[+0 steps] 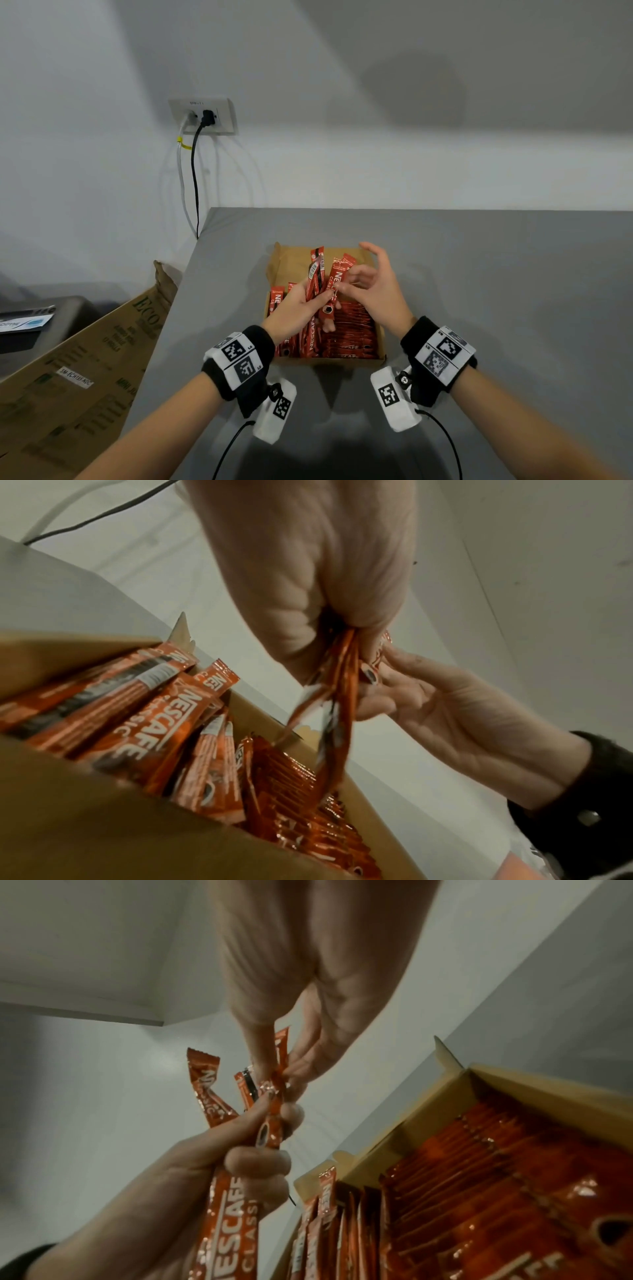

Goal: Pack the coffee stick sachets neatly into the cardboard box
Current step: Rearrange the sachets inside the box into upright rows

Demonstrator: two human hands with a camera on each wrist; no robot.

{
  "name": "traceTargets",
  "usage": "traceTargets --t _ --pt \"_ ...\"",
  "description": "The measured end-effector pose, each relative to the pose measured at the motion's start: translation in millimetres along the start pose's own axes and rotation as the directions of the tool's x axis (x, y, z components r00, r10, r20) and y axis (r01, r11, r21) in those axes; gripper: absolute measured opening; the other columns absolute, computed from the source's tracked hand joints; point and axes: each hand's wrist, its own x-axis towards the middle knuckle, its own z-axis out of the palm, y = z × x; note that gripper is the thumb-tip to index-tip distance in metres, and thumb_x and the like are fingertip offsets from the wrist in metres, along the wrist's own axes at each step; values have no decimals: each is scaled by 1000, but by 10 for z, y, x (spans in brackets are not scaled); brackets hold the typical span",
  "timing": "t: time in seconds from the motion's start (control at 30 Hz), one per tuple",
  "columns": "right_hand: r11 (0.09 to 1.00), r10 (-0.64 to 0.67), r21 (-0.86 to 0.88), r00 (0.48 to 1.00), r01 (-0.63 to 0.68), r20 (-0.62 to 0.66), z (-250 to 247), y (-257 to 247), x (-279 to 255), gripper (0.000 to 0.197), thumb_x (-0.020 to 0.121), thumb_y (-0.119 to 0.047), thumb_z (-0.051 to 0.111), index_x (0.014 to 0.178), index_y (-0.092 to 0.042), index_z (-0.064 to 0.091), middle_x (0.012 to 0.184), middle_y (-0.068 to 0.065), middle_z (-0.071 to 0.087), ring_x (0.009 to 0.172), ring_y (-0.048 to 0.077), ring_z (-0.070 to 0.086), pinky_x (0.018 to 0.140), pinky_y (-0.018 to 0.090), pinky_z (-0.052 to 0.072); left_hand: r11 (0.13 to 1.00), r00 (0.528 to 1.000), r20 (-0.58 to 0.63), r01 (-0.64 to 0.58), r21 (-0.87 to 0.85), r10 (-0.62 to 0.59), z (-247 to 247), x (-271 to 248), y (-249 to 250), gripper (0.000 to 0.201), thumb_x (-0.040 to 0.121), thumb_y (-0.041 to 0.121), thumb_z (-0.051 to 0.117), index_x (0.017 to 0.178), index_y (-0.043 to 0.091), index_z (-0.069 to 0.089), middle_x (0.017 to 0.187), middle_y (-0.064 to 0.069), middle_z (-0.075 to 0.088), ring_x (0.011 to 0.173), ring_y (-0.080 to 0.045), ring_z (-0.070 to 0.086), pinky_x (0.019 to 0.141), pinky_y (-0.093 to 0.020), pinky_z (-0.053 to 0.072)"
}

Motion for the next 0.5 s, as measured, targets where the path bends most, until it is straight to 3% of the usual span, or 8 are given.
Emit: traceTargets --t 0.07,0.17,0.27,0.4,0.5 --pt "998 1 -63 1000 0 15 -13 -16 14 53 72 -5 77 115 -19 50 77 0 64 76 13 64 83 28 52 999 1000 11 21 -31 -21 11 -9 -19 12 96 11 45 106 9 52 87 -9 65 57 -17 68 55 -25 57" --pt "989 8 -145 999 -1 44 -21 -10 21 25 76 -10 75 97 -15 63 79 4 69 74 16 67 83 39 54 998 999 -7 31 -48 -31 6 -18 -36 11 95 12 48 104 8 53 88 -10 66 58 -19 69 54 -25 58" --pt "994 9 -110 1000 -9 1 0 18 1 24 83 -13 67 106 -12 62 85 8 72 79 20 70 84 46 54 996 998 -51 27 -85 -31 4 -16 -28 13 96 14 47 104 6 53 84 -10 67 53 -19 68 50 -25 57" --pt "997 22 -70 994 -30 -109 41 64 23 30 88 -11 62 117 -18 57 96 7 73 83 19 71 78 43 57 999 993 -118 15 -45 -20 1 -3 -55 16 98 15 43 109 6 50 84 -9 66 52 -19 67 52 -26 57" --pt "997 7 -71 962 -27 -274 -53 60 46 18 88 -15 61 104 -7 63 88 8 73 75 20 71 74 41 58 998 979 -199 58 36 -49 -51 27 -100 20 99 16 39 118 11 44 82 -9 60 59 -18 68 61 -29 59"
